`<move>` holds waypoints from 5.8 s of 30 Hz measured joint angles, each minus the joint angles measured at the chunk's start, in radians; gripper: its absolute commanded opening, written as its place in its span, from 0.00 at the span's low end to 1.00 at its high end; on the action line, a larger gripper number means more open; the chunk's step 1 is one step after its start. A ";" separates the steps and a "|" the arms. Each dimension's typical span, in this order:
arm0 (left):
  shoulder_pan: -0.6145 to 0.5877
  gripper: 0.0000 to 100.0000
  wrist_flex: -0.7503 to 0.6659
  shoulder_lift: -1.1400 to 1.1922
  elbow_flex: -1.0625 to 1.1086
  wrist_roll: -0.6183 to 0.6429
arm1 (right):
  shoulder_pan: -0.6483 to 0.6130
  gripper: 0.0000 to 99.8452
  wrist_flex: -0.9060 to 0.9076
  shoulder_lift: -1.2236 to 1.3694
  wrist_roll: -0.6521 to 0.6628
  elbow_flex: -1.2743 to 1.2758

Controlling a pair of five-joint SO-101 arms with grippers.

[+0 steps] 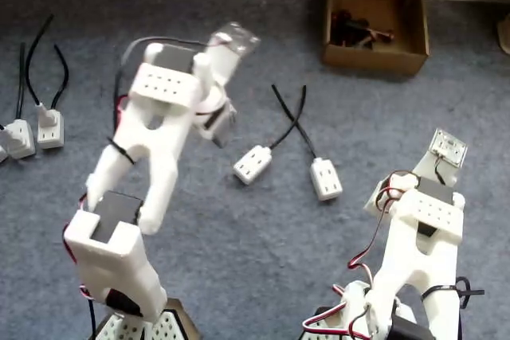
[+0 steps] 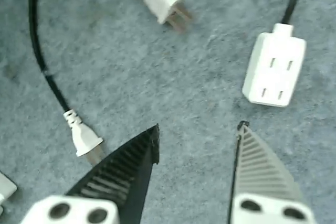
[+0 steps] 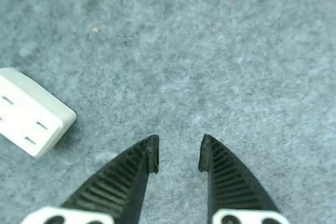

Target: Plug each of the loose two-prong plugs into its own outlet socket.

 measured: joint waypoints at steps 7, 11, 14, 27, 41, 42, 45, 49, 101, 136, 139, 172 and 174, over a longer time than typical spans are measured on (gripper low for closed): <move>-0.097 0.10 0.029 0.000 0.000 0.000 | -0.038 0.13 -0.120 0.000 0.000 0.071; -0.169 0.09 0.034 0.000 0.000 0.035 | -0.040 0.13 -0.135 0.000 0.000 0.072; -0.233 0.08 0.034 0.000 0.000 0.071 | -0.054 0.13 -0.130 0.000 0.000 0.072; -0.334 0.06 0.012 0.000 0.097 0.081 | -0.293 0.13 -0.043 0.000 0.112 -0.068; -0.396 0.06 -0.081 0.000 0.207 0.081 | -0.632 0.14 0.092 0.000 0.114 -0.368; -0.396 0.06 -0.081 0.000 0.207 0.081 | -0.646 0.14 0.092 0.000 0.114 -0.381; -0.396 0.06 -0.081 0.000 0.207 0.083 | -0.690 0.14 0.092 0.029 0.114 -0.431; -0.413 0.06 -0.081 0.000 0.207 0.080 | -0.718 0.14 0.157 0.189 0.114 -0.568; -0.514 0.06 -0.101 0.000 0.207 0.124 | -0.965 0.25 0.399 1.521 0.203 -2.120; -0.514 0.06 -0.115 0.000 0.207 0.124 | -0.902 0.13 0.413 1.807 0.203 -2.475; -0.514 0.06 -0.115 0.000 0.207 0.124 | -0.895 0.13 0.413 1.807 0.203 -2.475; -0.514 0.06 -0.115 0.000 0.207 0.124 | -0.882 0.13 0.493 1.807 0.152 -2.610; -0.514 0.06 -0.115 0.000 0.207 0.124 | -0.882 0.13 0.493 1.807 0.130 -2.610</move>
